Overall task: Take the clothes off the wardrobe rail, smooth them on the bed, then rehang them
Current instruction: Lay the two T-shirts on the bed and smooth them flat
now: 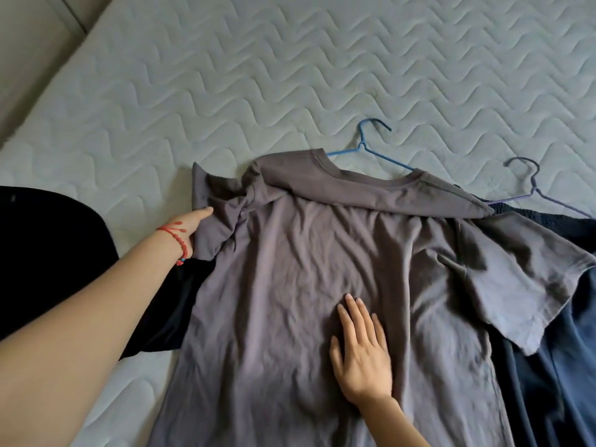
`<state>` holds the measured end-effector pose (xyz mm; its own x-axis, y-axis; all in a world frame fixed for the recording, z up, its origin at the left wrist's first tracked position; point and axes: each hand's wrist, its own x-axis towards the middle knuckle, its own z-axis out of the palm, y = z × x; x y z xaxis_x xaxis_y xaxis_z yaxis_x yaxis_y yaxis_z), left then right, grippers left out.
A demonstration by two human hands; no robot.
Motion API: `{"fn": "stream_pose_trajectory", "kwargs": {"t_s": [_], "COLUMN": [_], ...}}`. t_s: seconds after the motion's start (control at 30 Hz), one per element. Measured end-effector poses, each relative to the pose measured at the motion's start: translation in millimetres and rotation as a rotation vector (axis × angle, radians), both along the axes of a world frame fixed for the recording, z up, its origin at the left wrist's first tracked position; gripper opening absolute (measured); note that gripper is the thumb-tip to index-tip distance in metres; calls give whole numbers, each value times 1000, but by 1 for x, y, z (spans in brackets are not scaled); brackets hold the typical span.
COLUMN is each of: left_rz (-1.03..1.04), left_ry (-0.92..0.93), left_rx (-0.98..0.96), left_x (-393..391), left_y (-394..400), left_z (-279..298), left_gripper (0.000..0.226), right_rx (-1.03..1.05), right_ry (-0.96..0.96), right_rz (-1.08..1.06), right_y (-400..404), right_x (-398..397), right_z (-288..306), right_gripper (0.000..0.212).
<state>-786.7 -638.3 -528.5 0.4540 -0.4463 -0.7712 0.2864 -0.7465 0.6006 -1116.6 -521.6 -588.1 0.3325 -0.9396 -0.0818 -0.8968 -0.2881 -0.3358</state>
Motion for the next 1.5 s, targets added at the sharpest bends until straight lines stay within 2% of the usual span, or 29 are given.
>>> {"fn": "stream_pose_trajectory", "kwargs": {"t_s": [0.07,0.13,0.2,0.27,0.3,0.4,0.5,0.6,0.73,0.8,0.87,0.93,1.07,1.23,1.3,1.37,1.5], "left_rz": [39,160,289,257,246,188,-17,-151,-387,-427,-479,-503,-422,-440,-434,-411,-331], "left_ry": [78,2,-194,-536,-647,-789,-881,-816,-786,-742,-728,-696,-510,-325,-312,-313,-357], "left_rx": [-59,-133,-233,-178,-113,-81,-210,-207,135,236,298,291,250,198,184,167,105], "left_x": [9,18,24,23,20,3,-31,-66,-83,-86,-90,-89,-75,-71,-76,-79,-86], "left_y": [3,6,17,40,55,98,145,200,269,294,310,319,322,337,349,360,376], "left_z": [3,12,20,21,21,20,18,13,-5,-8,-8,-9,-8,-11,-11,-9,0], "left_gripper": [12,2,14,35,42,47,31,24,46,59,60,56,49,26,24,25,28], "right_rx": [1,-1,4,16,30,62,104,106,17,62,114,171,224,340,422,476,418], "right_ry": [1,-3,-9,-1,6,5,-93,-196,-176,-195,-179,-117,-54,-93,-177,-227,-267], "right_rz": [1,-6,-12,-5,1,18,16,-201,-559,-732,-856,-901,-990,-1311,-1338,-1319,-1270], "right_y": [0,0,0,0,-1,-2,2,25,85,116,144,166,193,210,219,229,248], "right_x": [0,-1,-1,0,1,-2,-12,-33,-77,-102,-124,-138,-146,-146,-144,-141,-140], "right_z": [-1,-2,-1,1,2,6,16,33,45,45,45,45,52,65,66,68,73], "right_gripper": [53,53,53,53,53,52,54,45,38,38,36,37,49,58,48,28,26]}}
